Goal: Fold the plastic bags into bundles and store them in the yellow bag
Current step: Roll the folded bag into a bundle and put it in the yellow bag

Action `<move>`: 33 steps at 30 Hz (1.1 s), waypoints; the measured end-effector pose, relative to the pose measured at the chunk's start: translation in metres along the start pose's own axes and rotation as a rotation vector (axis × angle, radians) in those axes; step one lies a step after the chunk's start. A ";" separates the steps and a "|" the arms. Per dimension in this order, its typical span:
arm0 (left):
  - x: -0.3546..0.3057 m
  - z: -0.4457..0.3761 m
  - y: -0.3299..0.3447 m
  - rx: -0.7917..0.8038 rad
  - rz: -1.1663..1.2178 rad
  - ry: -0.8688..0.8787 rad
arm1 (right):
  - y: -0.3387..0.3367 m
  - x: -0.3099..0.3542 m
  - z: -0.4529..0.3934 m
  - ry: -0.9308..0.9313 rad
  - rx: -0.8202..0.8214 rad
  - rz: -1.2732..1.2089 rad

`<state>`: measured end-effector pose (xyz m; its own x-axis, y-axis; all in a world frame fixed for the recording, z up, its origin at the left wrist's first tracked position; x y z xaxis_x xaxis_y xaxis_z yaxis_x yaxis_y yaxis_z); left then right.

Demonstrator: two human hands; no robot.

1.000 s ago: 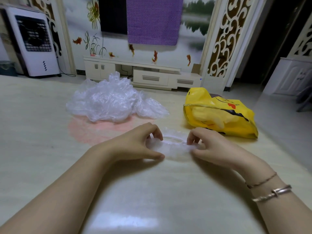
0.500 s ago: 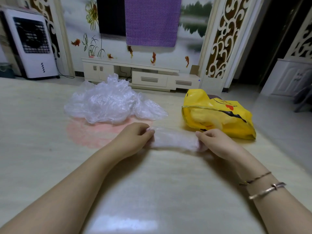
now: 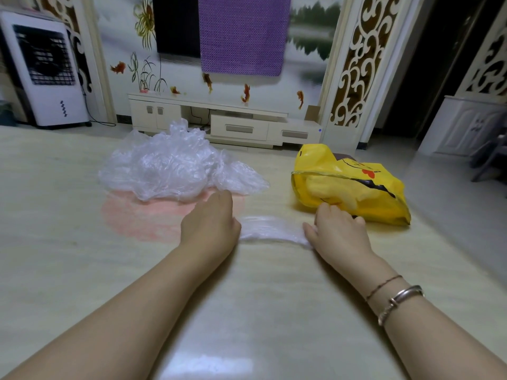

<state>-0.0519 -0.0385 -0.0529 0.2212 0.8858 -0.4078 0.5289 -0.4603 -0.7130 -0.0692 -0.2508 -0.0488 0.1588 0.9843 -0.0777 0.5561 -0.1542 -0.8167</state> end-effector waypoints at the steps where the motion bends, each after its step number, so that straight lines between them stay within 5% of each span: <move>1: 0.003 -0.001 0.001 0.001 0.030 -0.013 | 0.001 -0.002 0.000 -0.005 0.015 0.010; 4: 0.010 -0.005 -0.001 0.028 0.230 -0.088 | 0.002 -0.004 -0.002 0.023 0.059 -0.242; 8: -0.001 -0.012 -0.017 -0.013 0.649 -0.177 | -0.023 -0.010 -0.005 0.412 0.298 -1.150; 11: -0.011 -0.012 -0.028 0.151 0.903 -0.246 | -0.055 -0.011 -0.001 0.590 0.525 -1.659; 18: -0.028 0.004 -0.031 0.652 1.014 -0.213 | -0.064 -0.011 0.002 0.576 0.623 -1.688; 23: -0.028 0.001 -0.035 0.496 1.084 -0.440 | -0.045 -0.008 -0.008 0.751 0.428 -1.772; 25: -0.026 -0.001 -0.033 0.321 1.098 -0.598 | -0.033 -0.003 -0.008 0.606 0.132 -1.540; 27: -0.020 -0.002 -0.027 0.175 1.111 -0.694 | -0.028 0.003 -0.002 0.127 -0.161 -1.106; 29: -0.016 -0.001 -0.022 0.131 1.121 -0.731 | -0.025 0.013 0.007 -0.289 -0.235 -0.892; 33: -0.014 -0.001 -0.014 0.200 1.081 -0.727 | -0.028 0.035 0.016 -0.539 -0.262 -0.768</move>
<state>-0.0615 -0.0439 -0.0369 -0.0678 -0.1363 -0.9883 0.2208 -0.9681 0.1184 -0.0919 -0.2102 -0.0377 -0.6816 0.7220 0.1186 0.5260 0.5962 -0.6065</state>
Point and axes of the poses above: each hand's wrist, its own z-axis away from the middle knuckle, its own y-axis out of the palm, x = y × z, the point moved 1 cm from there along -z, towards the middle knuckle, and after that the axes turned 15 degrees about -x, right-handed, at the moved point
